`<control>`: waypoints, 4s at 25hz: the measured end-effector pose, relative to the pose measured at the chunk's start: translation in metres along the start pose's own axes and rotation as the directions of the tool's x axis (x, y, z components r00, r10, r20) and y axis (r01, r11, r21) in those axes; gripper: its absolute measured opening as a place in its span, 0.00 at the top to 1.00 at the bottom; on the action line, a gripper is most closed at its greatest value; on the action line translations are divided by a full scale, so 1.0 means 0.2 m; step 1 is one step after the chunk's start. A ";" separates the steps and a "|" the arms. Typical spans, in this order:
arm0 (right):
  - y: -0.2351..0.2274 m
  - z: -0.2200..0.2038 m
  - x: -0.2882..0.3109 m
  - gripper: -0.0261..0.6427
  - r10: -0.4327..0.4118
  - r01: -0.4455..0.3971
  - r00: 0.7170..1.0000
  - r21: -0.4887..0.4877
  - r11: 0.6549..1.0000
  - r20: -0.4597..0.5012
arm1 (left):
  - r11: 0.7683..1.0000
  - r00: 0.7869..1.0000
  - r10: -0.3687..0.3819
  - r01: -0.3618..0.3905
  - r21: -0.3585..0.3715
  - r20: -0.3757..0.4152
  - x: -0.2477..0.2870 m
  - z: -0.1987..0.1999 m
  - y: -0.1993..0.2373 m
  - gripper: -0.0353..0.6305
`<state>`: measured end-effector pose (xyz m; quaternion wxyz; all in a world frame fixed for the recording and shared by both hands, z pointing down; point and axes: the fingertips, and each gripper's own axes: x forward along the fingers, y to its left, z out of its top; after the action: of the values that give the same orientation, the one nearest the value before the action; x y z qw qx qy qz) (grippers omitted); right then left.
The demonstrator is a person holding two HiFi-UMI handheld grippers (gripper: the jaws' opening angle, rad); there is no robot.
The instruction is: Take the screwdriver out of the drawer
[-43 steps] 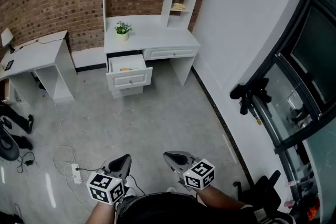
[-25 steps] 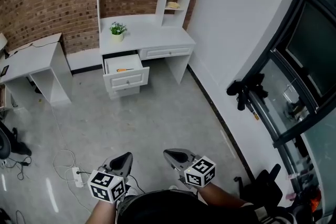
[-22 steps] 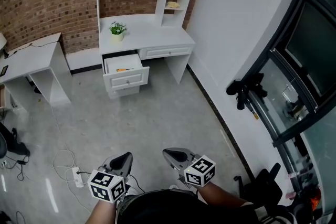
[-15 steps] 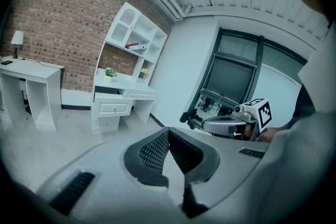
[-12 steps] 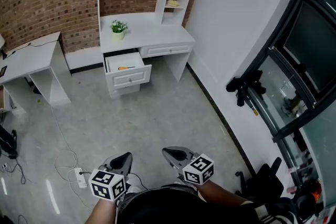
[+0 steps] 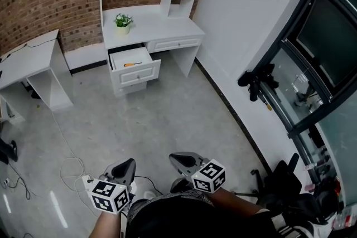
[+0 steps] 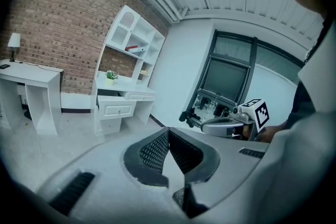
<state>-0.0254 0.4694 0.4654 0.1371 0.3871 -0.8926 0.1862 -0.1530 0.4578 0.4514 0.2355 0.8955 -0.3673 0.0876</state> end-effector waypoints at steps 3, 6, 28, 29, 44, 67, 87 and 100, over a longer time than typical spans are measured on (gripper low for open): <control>0.01 -0.01 0.03 0.96 -0.005 0.005 1.000 0.004 1.000 -0.008 | 1.000 1.000 -0.005 0.005 -0.014 0.004 -0.01 -0.02 0.03 0.92; 0.03 -0.01 0.07 0.96 -0.002 0.002 1.000 0.001 1.000 -0.014 | 1.000 1.000 -0.007 0.007 -0.019 0.010 -0.02 -0.02 0.06 0.92; -0.38 0.26 0.41 0.96 0.046 -0.047 0.998 0.027 0.999 0.037 | 0.994 0.998 0.068 -0.067 -0.082 0.003 0.30 0.16 0.39 0.92; -0.42 0.27 0.43 0.95 0.046 -0.047 0.998 0.031 0.998 0.037 | 0.995 0.998 0.068 -0.067 -0.078 0.009 0.33 0.19 0.40 0.92; -0.96 0.50 0.65 0.96 0.073 -0.076 0.997 0.094 0.993 0.041 | 0.995 0.995 0.096 -0.096 -0.019 -0.021 0.83 0.50 0.52 0.92; -1.52 0.73 0.77 0.96 0.145 -0.150 0.987 0.074 0.986 0.074 | 0.989 0.989 0.149 -0.149 -0.015 0.002 1.38 0.78 0.57 0.92; -1.64 0.69 0.77 0.95 0.119 -0.125 0.991 0.104 0.987 0.060 | 0.992 0.992 0.120 -0.121 -0.024 -0.038 1.51 0.76 0.58 0.92; -1.70 0.71 0.90 0.96 0.100 -0.103 0.995 0.098 0.990 0.030 | 0.996 0.996 0.079 -0.080 -0.028 -0.027 1.65 0.85 0.72 0.92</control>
<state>0.0928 0.0774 0.4861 0.0969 0.3498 -0.9024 0.2322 -0.0207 0.0823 0.4639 0.2496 0.8755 -0.4008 0.1033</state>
